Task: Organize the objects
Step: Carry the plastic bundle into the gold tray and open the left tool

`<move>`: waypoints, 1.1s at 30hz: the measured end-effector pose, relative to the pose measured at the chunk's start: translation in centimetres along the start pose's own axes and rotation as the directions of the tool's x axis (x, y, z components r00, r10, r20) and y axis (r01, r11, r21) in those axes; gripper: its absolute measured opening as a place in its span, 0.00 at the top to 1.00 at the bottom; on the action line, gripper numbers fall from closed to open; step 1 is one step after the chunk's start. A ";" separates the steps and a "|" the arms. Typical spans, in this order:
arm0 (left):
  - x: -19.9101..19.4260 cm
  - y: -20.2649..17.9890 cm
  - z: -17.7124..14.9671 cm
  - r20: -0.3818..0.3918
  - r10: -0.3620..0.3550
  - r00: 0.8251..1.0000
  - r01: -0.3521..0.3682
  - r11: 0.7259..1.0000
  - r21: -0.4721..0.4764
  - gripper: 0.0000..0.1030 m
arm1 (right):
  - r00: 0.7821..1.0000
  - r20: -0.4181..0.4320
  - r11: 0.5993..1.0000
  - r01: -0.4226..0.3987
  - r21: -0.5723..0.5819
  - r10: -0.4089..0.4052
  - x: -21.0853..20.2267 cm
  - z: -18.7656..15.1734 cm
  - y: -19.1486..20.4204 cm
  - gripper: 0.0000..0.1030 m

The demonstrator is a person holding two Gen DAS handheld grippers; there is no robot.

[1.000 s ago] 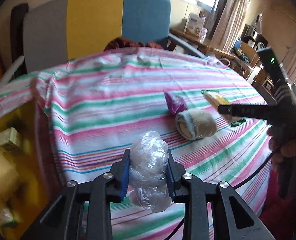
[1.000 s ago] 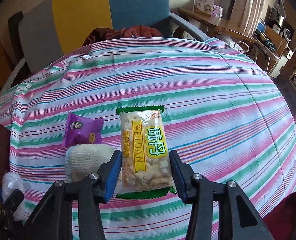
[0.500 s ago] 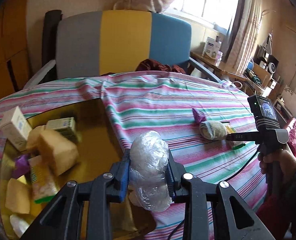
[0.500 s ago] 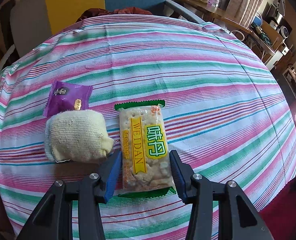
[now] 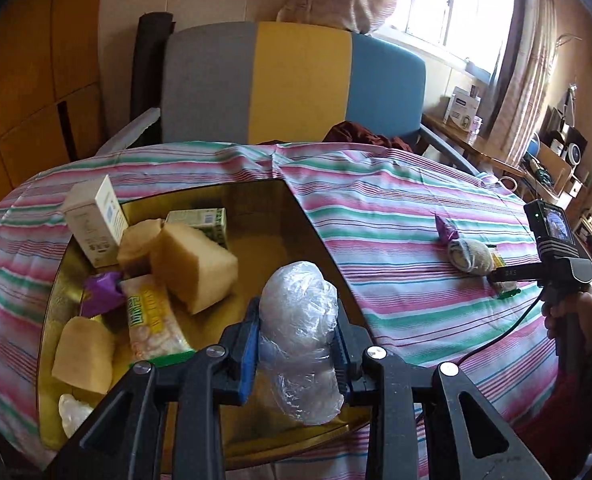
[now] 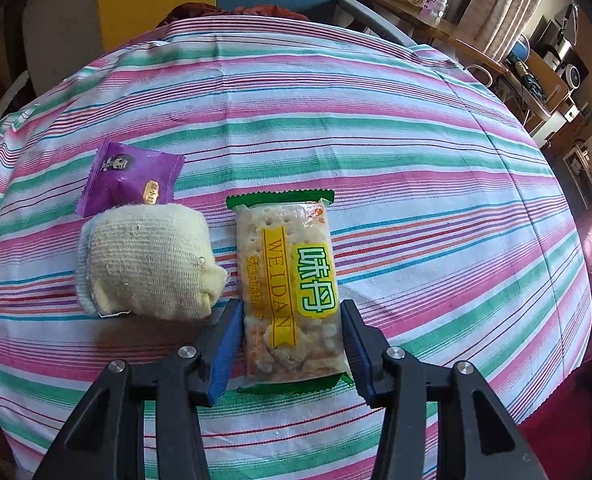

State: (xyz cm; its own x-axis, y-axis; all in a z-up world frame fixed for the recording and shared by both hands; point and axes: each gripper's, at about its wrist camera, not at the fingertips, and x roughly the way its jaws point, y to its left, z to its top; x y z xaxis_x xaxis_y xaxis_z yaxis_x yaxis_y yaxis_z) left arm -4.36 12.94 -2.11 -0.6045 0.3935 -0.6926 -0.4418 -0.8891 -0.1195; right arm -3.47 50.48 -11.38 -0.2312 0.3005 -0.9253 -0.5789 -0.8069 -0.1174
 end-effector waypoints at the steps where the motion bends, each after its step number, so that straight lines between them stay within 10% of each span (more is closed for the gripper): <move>1: -0.1 0.2 -0.1 -0.001 0.002 1.000 -0.002 1.000 -0.003 0.69 | 1.000 -0.003 1.000 -0.003 0.000 0.003 0.1 -0.1 -0.1 0.52; 33: 0.3 9.9 -4.3 -0.119 0.103 0.987 -0.120 0.983 -0.140 0.66 | 1.000 -0.006 0.999 -0.009 -0.032 0.009 0.1 0.0 0.0 0.54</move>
State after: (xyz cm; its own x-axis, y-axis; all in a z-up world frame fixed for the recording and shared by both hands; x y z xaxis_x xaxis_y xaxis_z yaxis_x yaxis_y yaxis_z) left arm -6.10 3.24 -6.56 -0.5636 0.2690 -0.7811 -0.2688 -0.9538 -0.1344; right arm -3.50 50.48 -11.53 -0.2316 0.2904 -0.9285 -0.5517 -0.8253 -0.1205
